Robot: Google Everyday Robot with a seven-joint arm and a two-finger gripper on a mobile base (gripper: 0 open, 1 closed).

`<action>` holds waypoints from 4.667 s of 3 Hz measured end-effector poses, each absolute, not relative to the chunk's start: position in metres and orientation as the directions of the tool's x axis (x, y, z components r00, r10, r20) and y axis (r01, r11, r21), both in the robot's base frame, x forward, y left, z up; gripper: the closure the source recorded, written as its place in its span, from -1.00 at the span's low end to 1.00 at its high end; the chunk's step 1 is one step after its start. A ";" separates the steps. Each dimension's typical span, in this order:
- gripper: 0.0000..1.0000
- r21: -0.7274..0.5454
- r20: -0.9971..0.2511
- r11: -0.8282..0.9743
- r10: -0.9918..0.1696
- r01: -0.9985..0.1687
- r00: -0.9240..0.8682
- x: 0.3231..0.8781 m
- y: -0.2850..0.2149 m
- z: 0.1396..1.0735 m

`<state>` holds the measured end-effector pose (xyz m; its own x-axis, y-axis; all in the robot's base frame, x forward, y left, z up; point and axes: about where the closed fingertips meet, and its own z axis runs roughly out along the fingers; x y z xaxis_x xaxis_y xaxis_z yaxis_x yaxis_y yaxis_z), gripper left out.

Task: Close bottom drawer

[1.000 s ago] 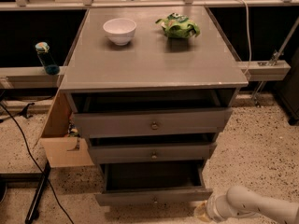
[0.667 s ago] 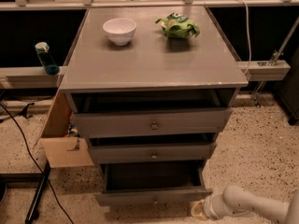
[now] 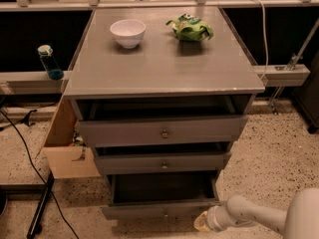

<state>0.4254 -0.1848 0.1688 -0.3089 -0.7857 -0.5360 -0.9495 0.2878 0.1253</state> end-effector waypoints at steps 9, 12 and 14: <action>1.00 -0.046 -0.660 0.102 -0.750 -0.994 -0.047 0.529 -0.093 0.142; 1.00 -0.151 -0.664 0.120 -0.748 -0.981 0.011 0.530 -0.096 0.143; 1.00 -0.379 -0.625 0.188 -0.774 -0.906 0.101 0.539 -0.106 0.151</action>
Offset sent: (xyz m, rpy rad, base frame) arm 0.0281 0.0460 -0.0319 0.0502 -0.0155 0.0909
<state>0.5389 -0.1063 0.1506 0.1006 -0.7742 -0.6249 -0.9060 0.1883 -0.3791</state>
